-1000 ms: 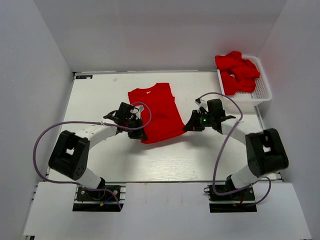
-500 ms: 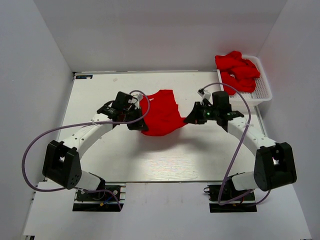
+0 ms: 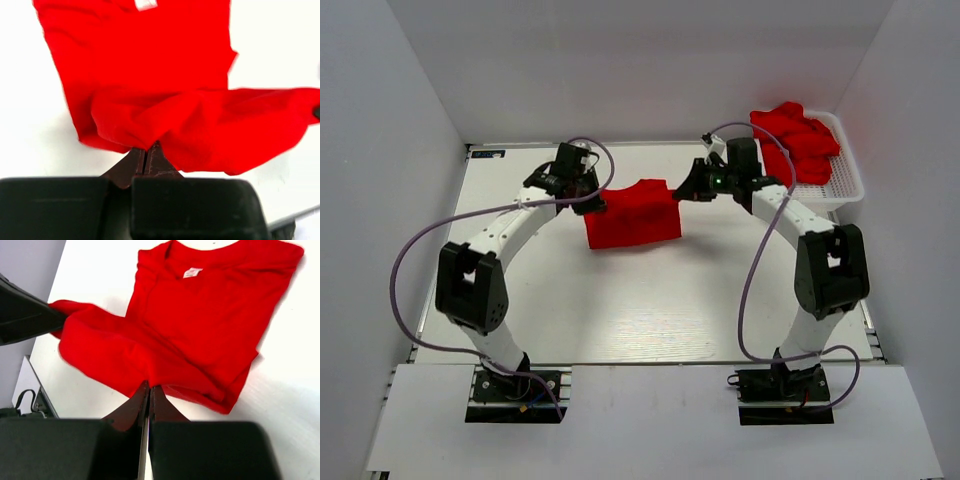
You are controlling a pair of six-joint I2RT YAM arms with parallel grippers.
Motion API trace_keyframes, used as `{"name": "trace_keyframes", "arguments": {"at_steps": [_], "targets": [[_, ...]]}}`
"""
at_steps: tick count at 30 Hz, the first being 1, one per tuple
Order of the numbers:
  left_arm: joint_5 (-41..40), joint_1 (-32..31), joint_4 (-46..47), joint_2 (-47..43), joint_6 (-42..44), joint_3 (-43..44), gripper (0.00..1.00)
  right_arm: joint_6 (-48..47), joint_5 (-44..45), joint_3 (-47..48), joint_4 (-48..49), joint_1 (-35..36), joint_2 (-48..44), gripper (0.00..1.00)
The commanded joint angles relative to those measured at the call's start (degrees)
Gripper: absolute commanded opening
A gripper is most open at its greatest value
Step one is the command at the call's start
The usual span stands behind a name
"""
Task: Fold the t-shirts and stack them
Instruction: Fold the long partially folded tshirt into a neat square
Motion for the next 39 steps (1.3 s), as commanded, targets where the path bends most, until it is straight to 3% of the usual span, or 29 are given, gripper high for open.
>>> {"name": "trace_keyframes", "arguments": {"at_steps": [1,7,14,28,32,34,35,36,37,38,39], "targets": [[-2.78,2.15,-0.2,1.66,-0.33,3.69,0.0,-0.3,-0.08,7.22,1.02,-0.31,3.77,0.0],[-3.31,5.14,1.03,6.05,1.6,8.6,0.0,-1.7,-1.49,16.9,0.76,-0.66,11.26,0.0],[4.95,7.42,2.36,16.75,5.82,19.22,0.02,-2.06,-2.2,27.17,-0.3,-0.75,19.77,0.0],[9.61,11.29,8.93,23.89,3.53,21.45,0.02,1.01,-0.79,36.25,2.86,-1.37,31.04,0.0],[10.84,11.83,8.94,27.75,3.01,24.16,0.05,2.33,0.26,39.49,3.66,-1.28,34.99,0.0],[10.84,12.35,9.99,29.08,1.87,24.78,0.09,3.12,0.79,39.77,8.46,-1.28,36.57,0.0],[10.84,12.35,11.04,29.69,1.86,24.79,0.19,6.0,0.79,39.68,10.23,-1.19,37.63,0.0],[10.14,13.14,12.18,31.18,0.99,25.48,0.22,7.07,0.71,40.81,12.42,-1.28,38.25,0.0],[9.53,13.14,13.5,32.07,-0.15,27.75,0.35,8.82,4.45,41.78,17.41,-1.37,39.99,0.15],[8.48,14.62,14.12,33.03,-0.85,29.34,0.89,9.62,5.7,45.79,18.59,-1.28,42.27,0.25],[8.47,15.25,13.35,34.87,-1.99,31.36,1.0,9.89,8.15,48.18,18.51,-1.37,44.64,0.43]]}}
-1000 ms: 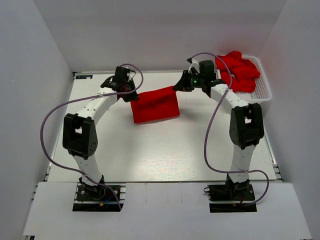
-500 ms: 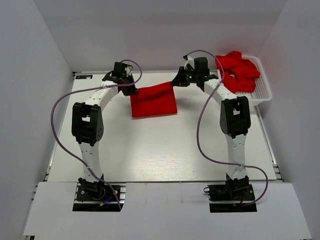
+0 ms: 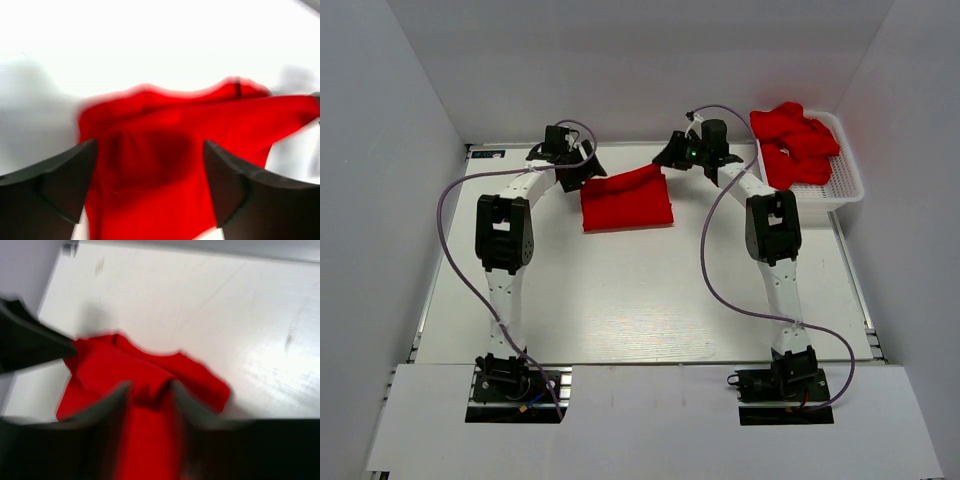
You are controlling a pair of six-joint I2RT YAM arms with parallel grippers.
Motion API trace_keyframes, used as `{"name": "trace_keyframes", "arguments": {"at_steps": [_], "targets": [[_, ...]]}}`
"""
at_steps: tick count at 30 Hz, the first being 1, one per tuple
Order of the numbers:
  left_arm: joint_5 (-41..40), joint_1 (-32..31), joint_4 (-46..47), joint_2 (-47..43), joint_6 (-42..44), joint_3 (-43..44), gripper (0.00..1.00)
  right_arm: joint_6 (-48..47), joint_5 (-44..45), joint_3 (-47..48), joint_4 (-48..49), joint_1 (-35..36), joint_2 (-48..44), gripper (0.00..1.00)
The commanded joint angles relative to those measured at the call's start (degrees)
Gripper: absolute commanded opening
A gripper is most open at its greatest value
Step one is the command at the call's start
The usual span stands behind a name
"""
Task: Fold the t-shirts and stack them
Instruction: Fold the long partially folded tshirt into a neat square, then put the neatly folded tshirt into the corner of the board with the left arm
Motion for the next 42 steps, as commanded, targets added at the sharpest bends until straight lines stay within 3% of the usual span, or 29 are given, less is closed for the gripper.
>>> {"name": "trace_keyframes", "arguments": {"at_steps": [1,2,5,7,8,11,15,24,29,36,42], "targets": [[-0.95,3.14,3.46,1.1,-3.79,9.63,1.0,4.29,7.27,10.98,10.57,-0.8,5.25,0.63],[-2.17,3.67,3.46,1.1,-4.41,10.54,1.0,6.39,7.03,12.67,10.49,-0.72,6.05,0.9],[-2.18,4.81,6.78,-1.53,-4.42,9.25,1.0,6.86,5.52,11.13,11.91,-1.15,4.93,0.9],[-2.18,4.82,8.11,-3.47,-3.37,6.69,1.0,1.07,7.19,7.35,11.2,-0.8,-1.31,0.9],[-2.71,4.29,7.42,-4.08,-1.53,6.68,1.0,-1.21,7.72,0.37,10.93,-0.8,-4.89,0.9],[-1.58,2.89,4.44,-4.7,3.12,6.16,1.0,-4.03,6.15,-7.57,7.54,-0.89,-11.69,0.9],[3.27,1.57,4.43,-6.63,7.79,-1.81,1.0,-8.61,3.88,-15.24,2.85,-0.72,-17.58,0.9],[-7.1,-2.3,1.53,-12.79,12.8,-12.29,1.0,-11.69,1.93,-29.84,0.21,-0.89,-27.86,0.9],[-10.62,-2.83,-5.32,-9.89,13.43,-10.2,1.0,-13.36,4.12,-35.03,-1.72,-0.8,-32.61,0.9],[-13.7,-3.97,-5.24,-5.15,12.9,-8.97,1.0,-14.42,9.04,-45.92,0.82,-0.8,-42.62,0.9],[-14.4,-5.11,-6.82,1.35,14.92,-3.6,0.69,-14.86,12.2,-52.07,1.79,-1.07,-49.39,0.9]]}}
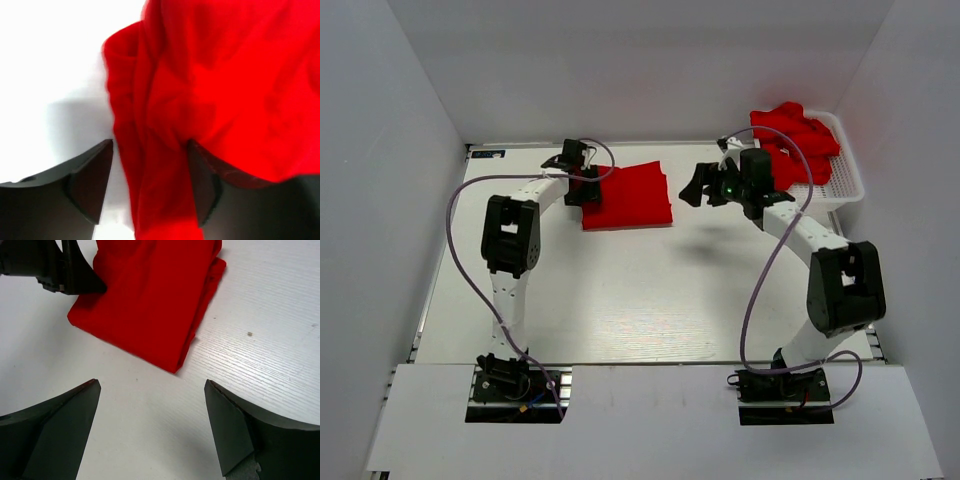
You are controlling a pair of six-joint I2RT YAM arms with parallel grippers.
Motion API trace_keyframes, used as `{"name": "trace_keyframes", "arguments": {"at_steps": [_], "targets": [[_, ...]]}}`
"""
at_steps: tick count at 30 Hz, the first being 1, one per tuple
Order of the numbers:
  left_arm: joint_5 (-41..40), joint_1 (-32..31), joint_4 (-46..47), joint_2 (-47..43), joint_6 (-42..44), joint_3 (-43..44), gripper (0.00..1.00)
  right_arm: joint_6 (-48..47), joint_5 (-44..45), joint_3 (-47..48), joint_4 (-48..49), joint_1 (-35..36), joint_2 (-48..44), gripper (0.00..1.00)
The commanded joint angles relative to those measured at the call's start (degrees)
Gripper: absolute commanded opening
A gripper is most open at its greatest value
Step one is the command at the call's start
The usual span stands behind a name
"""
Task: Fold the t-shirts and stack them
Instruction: Put the neatly folded tshirt into the corner of the board with the left arm
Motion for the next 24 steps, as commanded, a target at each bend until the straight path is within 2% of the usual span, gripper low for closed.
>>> {"name": "trace_keyframes", "arguments": {"at_steps": [1,2,3,4,5,8,14,16,19,24], "targets": [[-1.15,-1.2,-1.19,2.86,1.83,1.87,0.65,-1.46,3.51,-2.79,2.25,-0.37,-3.7,0.9],[-1.15,-1.21,-1.19,3.74,2.7,1.87,0.6,-1.37,4.65,-4.02,2.16,-0.19,-4.66,0.9],[-1.15,-1.21,-1.19,4.27,3.49,2.65,0.44,-1.37,5.62,-4.38,2.25,-0.37,-5.45,0.9],[-2.37,-1.21,-1.19,4.28,4.37,3.18,0.34,-1.46,6.06,-4.73,2.16,-0.37,-6.5,0.9],[-3.34,-1.21,-2.75,5.06,5.86,5.1,0.0,-1.2,7.54,-5.86,2.16,-0.37,-6.77,0.9],[-9.47,-1.21,-5.66,5.25,9.02,7.31,0.0,-1.11,9.74,-7.71,2.69,-0.37,-8.44,0.9],[-19.16,0.98,-1.9,-5.55,15.7,4.07,0.0,-1.46,13.62,-8.86,3.13,-0.54,-9.33,0.9],[-22.59,0.99,0.13,-8.19,20.79,3.36,0.0,-0.93,13.8,-8.25,2.43,-0.72,-8.36,0.9],[-27.25,1.52,1.28,-8.2,25.9,2.74,0.0,-0.67,13.53,-7.81,2.43,-0.46,-6.96,0.9],[-29.71,4.33,-0.31,-3.83,29.23,8.71,0.0,0.21,13.54,-8.07,4.88,-0.45,-5.73,0.9]]}}
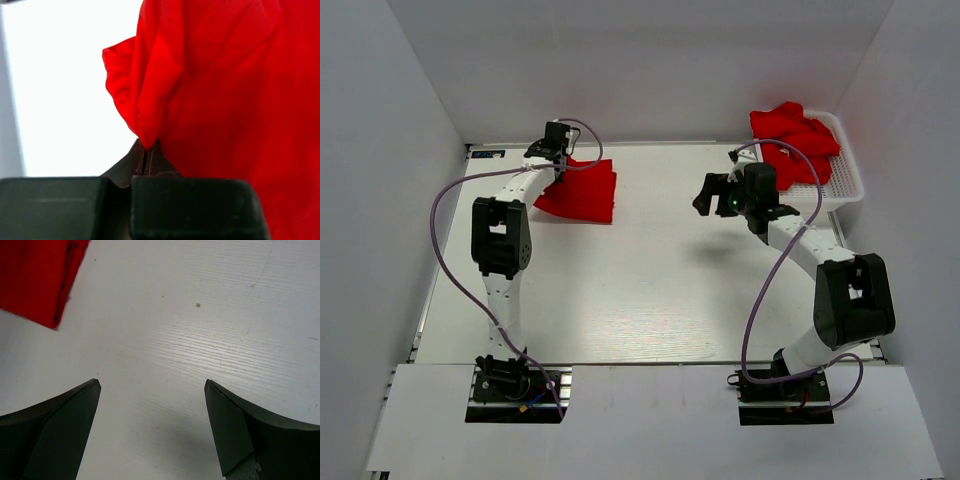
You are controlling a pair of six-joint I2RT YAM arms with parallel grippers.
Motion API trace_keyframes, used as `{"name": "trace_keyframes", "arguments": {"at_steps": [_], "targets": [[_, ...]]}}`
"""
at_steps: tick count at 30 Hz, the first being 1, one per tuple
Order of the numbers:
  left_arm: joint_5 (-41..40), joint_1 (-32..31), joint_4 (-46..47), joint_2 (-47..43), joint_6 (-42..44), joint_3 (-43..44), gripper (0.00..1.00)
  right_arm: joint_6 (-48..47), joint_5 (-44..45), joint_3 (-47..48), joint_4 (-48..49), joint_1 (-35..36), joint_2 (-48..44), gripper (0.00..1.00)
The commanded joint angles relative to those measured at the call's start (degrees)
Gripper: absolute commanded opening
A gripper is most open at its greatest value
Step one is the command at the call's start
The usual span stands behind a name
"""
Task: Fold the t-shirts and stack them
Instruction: Put the neatly folded tshirt into the corner of the board with the left arm
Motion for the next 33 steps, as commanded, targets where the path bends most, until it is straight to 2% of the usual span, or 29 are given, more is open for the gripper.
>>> {"name": "trace_keyframes", "arguments": {"at_steps": [1,6,11,18,24,30,32,33], "targets": [[-6.26,2.08,0.33,-0.51,5.53,5.68,0.0,0.78,0.47,0.95,4.62,-0.11,1.31,0.9],[-11.71,5.86,1.11,4.59,9.13,14.12,0.0,1.13,-0.33,3.76,6.2,-0.02,4.65,0.9],[-13.29,9.11,7.52,6.52,13.71,15.36,0.0,2.1,-1.91,7.37,5.95,-0.19,8.95,0.9],[-9.7,13.33,12.1,9.68,16.25,18.17,0.0,2.36,-1.91,10.53,5.24,-0.02,12.3,0.9],[-6.89,14.56,17.2,13.02,20.74,19.31,0.0,2.36,-1.21,11.15,4.72,-0.11,12.66,0.9],[-9.34,15.62,18.6,16.01,21.27,24.05,0.01,2.19,-0.68,12.29,2.96,-0.19,13.71,0.9],[-12.15,16.15,18.0,17.33,21.27,26.78,0.27,2.54,-0.51,12.12,2.96,-0.19,13.8,0.9],[-13.12,16.15,17.99,17.34,21.27,26.79,0.47,2.45,-0.59,12.12,2.7,-0.19,13.71,0.9]]}}
